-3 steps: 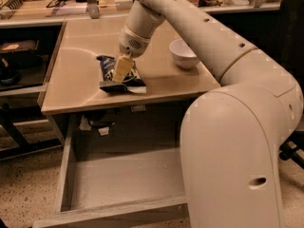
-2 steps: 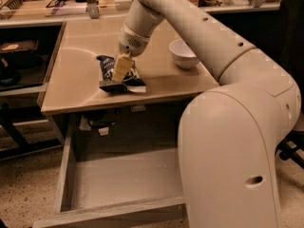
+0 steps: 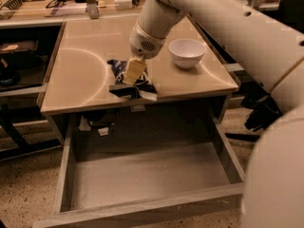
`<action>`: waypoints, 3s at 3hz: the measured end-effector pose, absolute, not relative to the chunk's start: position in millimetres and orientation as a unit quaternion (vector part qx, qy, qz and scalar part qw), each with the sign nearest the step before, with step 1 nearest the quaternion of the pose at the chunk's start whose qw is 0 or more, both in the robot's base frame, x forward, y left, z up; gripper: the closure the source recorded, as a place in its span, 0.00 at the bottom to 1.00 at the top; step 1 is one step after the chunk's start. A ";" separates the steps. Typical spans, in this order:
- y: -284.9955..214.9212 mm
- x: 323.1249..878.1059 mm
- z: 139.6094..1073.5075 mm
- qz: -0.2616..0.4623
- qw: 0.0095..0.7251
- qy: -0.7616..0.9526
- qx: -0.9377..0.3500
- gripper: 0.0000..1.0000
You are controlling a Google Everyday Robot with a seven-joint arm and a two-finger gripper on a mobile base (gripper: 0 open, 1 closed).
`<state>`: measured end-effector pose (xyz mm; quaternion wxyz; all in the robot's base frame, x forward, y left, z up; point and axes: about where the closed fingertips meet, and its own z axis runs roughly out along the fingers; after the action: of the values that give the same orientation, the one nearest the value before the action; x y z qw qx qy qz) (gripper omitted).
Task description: Place blue chip bag into top drawer
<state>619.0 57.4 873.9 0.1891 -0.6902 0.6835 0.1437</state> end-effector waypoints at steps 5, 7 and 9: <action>19.4 496.4 874.4 0.131 0.168 0.697 -0.685 1.00; 12.7 414.0 812.3 0.202 0.100 0.719 -0.657 1.00; 18.5 404.5 780.6 0.227 0.091 0.721 -0.649 1.00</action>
Offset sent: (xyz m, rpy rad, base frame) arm -0.1380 -0.0482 0.0098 -0.0494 -0.0478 -0.0240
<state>404.5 18.5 780.6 0.0913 -0.6487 0.7208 0.2266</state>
